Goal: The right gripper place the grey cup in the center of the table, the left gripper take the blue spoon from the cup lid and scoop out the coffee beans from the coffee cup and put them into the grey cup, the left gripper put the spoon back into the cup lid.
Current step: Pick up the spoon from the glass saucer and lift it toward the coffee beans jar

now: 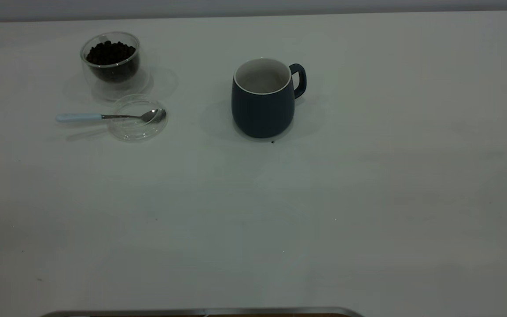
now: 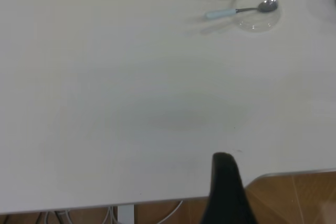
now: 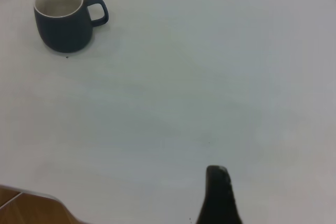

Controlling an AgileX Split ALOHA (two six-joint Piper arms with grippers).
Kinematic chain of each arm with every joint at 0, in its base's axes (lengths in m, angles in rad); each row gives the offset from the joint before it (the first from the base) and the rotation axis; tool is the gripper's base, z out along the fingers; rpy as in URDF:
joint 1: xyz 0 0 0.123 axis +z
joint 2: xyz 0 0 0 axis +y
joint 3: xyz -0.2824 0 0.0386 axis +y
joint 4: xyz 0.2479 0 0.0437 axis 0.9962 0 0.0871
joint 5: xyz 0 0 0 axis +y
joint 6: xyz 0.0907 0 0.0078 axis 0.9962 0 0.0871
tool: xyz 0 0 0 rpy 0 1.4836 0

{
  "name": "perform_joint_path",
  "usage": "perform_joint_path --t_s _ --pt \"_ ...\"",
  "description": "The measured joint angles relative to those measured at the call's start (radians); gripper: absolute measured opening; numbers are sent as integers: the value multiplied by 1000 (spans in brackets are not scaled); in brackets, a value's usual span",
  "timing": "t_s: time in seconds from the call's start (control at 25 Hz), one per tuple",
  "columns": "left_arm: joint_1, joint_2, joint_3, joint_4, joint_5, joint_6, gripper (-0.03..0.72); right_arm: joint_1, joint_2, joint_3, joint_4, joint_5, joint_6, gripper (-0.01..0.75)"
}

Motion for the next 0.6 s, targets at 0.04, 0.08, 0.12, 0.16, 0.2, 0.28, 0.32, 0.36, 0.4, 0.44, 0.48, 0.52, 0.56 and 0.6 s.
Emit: perform_joint_path --t_s 0.04,0.08,0.12,0.16,0.2,0.28,0.32,0.36,0.4,0.44,0.48,0.52,0.56,0.6 --pt "0 0 0 0 0 0 592 0 0 0 0 0 0 592" --pt "0 0 0 0 0 0 592 0 0 0 0 0 0 592" --pt "0 0 0 0 0 0 592 -1 0 0 0 0 0 592" --pt "0 0 0 0 0 0 592 -1 0 0 0 0 0 592" --pt "0 0 0 -8 0 0 592 -2 0 0 0 0 0 592" --pt "0 0 0 -17 0 -9 592 -3 0 0 0 0 0 592" --pt "0 5 0 -21 0 -18 592 -3 0 0 0 0 0 592" --pt "0 20 0 -23 0 -24 592 -3 0 0 0 0 0 592" --pt "0 41 0 -25 0 -33 592 -3 0 0 0 0 0 592" --pt "0 76 0 -26 0 -33 592 -3 0 0 0 0 0 592" --pt "0 120 -3 -26 -5 -48 592 -3 0 0 0 0 0 592" --pt "0 171 -10 -27 -18 -60 592 -3 0 0 0 0 0 592" --pt "0 218 -20 -34 -42 -70 592 -3 0 0 0 0 -1 592" --pt "0 278 -34 -45 -75 -75 592 -3 0 0 0 0 -1 592"
